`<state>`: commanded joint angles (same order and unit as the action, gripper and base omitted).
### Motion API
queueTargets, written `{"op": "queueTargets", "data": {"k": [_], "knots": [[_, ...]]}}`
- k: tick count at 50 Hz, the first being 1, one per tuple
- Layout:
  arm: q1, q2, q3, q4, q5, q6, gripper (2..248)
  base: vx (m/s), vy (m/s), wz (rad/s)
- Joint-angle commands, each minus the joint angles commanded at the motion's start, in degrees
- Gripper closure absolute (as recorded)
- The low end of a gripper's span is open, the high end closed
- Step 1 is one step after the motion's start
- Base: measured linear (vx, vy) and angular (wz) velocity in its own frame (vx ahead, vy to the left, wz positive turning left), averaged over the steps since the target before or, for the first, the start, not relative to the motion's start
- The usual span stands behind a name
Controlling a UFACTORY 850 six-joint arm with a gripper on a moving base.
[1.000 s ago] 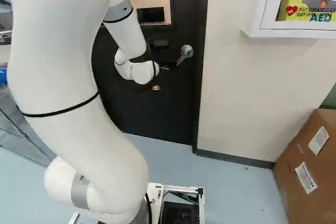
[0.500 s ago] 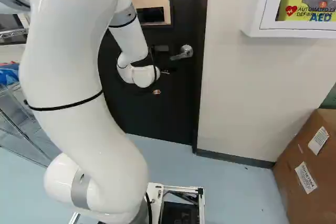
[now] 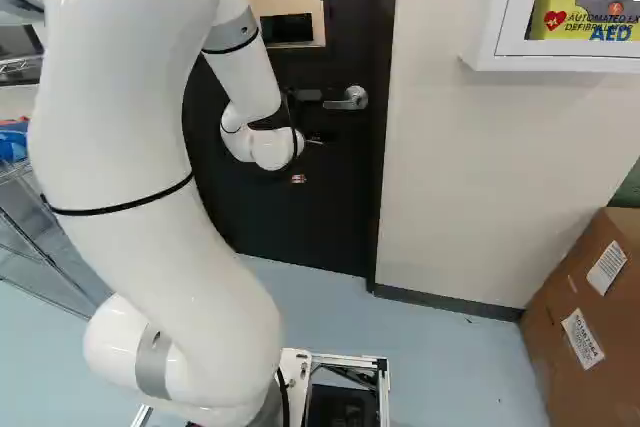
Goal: Open the door and move inside
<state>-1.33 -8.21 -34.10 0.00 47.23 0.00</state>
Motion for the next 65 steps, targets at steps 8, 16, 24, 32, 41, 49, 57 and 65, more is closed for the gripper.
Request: {"op": "queueTargets", "data": {"k": [8, 16, 24, 32, 41, 49, 57, 65], "knots": [[-0.2, 3.1, 2.4, 0.0, 0.0, 0.0, 3, 0.0, 0.0, 0.0], [-0.5, 6.5, 4.9, 0.0, 0.0, 0.0, 3, 0.0, 0.0, 0.0], [-0.7, 10.0, 7.2, 0.0, 0.0, 0.0, 3, 0.0, 0.0, 0.0], [-0.8, 12.0, 8.1, 0.0, 0.0, 0.0, 3, 0.0, 0.0, 0.0], [-0.8, 13.3, 8.2, 0.0, 0.0, 0.0, 3, 0.0, 0.0, 0.0], [-0.8, 14.3, 8.0, 0.0, 0.0, 0.0, 3, 0.0, 0.0, 0.0], [-0.8, 15.3, 7.9, 0.0, 0.0, 0.0, 3, 0.0, 0.0, 0.0], [-0.8, 16.2, 7.7, 0.0, 0.0, 0.0, 3, 0.0, 0.0, 0.0]]}}
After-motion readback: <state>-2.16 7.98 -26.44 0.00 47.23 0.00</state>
